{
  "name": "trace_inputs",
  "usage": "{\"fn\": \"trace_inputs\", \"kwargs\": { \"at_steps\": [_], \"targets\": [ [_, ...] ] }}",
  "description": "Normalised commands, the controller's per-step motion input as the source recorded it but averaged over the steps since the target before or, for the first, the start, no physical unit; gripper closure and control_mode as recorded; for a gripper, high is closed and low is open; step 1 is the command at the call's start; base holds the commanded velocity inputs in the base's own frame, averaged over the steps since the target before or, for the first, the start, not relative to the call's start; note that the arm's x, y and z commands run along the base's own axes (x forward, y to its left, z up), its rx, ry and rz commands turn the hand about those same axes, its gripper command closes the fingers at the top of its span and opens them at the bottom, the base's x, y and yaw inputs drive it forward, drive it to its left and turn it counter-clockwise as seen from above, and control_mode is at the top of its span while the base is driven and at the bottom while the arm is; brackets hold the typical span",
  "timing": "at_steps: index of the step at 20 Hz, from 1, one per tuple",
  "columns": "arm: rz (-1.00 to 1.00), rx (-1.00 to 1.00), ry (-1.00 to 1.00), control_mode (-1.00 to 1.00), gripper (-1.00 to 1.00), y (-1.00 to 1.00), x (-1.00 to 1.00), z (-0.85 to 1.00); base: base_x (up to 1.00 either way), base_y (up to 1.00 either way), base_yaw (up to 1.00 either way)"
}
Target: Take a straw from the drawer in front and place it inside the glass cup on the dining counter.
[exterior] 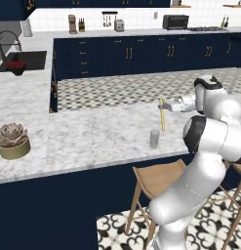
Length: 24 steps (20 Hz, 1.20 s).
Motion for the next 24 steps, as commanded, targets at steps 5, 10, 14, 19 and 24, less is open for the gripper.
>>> {"fn": "trace_inputs", "kwargs": {
  "at_steps": [5,10,14,19,24],
  "targets": [
    [0.01,0.00,-0.03,-1.00,1.00,0.01,0.42,-0.30,0.00,0.00,0.00],
    [0.01,0.00,-0.09,-1.00,1.00,0.04,0.46,-0.14,0.00,0.00,0.00],
    [0.00,0.00,-0.06,-1.00,1.00,0.11,0.34,-0.25,0.00,0.00,0.00],
    [0.00,0.00,-0.03,-1.00,1.00,0.10,0.10,-0.36,0.00,0.00,0.00],
    [0.00,0.00,-0.02,-1.00,1.00,0.02,0.18,-0.31,0.00,0.00,0.00]
  ]
}}
